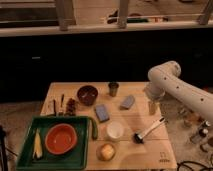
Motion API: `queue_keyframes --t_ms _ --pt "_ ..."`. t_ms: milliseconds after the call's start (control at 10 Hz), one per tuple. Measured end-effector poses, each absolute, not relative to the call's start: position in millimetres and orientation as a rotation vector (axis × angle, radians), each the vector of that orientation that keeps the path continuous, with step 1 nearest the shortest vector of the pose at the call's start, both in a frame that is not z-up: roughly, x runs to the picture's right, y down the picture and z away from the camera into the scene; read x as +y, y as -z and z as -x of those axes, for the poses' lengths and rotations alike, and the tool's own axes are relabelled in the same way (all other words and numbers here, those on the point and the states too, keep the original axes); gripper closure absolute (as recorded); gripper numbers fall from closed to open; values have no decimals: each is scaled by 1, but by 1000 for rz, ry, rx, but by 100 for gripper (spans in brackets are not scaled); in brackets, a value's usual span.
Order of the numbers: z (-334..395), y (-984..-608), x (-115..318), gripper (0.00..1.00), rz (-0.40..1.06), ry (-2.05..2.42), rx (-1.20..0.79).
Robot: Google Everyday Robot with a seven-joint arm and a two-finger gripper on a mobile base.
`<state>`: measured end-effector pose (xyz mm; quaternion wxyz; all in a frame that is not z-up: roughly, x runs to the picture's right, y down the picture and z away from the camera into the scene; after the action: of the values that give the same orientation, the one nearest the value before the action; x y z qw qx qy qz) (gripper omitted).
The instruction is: Place towel in paper cup
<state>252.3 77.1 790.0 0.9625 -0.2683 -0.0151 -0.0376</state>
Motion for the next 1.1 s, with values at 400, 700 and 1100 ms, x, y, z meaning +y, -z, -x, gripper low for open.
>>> queue_keyframes --t_ms 400,700,1100 --pt "-237 -820 68 20 533 101 -59" --pt "-230 -833 64 20 528 100 -82" --pt "-222 -852 59 20 528 92 -111"
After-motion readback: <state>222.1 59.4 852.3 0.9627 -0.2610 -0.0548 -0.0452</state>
